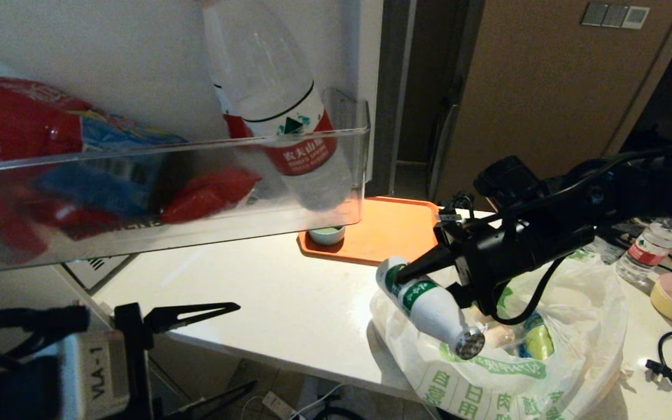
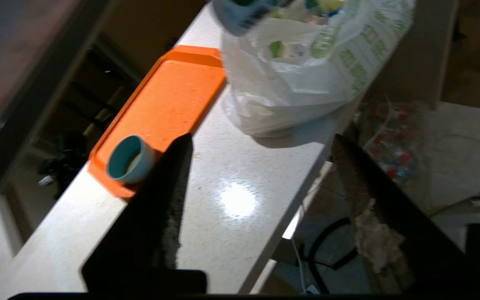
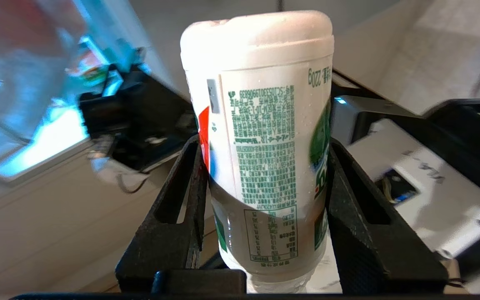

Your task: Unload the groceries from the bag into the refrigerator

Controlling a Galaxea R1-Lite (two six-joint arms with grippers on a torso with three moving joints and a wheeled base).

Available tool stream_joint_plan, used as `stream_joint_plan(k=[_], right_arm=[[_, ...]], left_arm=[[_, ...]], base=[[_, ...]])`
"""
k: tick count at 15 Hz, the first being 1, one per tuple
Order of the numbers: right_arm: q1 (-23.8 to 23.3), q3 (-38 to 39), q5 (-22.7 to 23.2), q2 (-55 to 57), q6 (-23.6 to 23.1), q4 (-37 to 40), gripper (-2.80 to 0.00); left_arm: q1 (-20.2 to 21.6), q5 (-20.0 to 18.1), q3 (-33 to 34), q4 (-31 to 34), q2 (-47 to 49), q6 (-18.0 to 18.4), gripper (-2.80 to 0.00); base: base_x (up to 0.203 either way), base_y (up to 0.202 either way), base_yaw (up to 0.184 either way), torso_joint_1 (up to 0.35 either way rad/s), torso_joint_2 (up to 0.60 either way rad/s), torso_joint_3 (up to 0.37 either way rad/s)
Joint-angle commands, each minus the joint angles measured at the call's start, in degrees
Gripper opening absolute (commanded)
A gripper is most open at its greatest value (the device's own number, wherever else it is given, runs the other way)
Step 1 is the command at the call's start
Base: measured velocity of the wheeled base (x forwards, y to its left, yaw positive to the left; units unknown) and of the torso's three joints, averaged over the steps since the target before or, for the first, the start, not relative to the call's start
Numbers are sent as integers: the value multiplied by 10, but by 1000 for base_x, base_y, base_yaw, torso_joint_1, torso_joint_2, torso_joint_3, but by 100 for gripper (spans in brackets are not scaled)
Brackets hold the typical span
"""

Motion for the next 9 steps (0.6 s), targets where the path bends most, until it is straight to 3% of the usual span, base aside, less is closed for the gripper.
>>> stream_joint_plan(k=[1, 4, 9], right_arm=[[1, -20, 8, 19, 8, 2, -280], [16, -27, 21, 25, 19, 2, -280], [41, -25, 59, 26, 83, 2, -280]], left_arm=[[-9, -2, 4, -3, 22, 16, 0], [-12, -1, 3, -3, 43, 39, 0], [-13, 0, 3, -12, 58, 72, 0]], base=[[0, 0, 0, 0, 0, 0], [0, 0, 0, 0, 0, 0], [0, 0, 0, 0, 0, 0]])
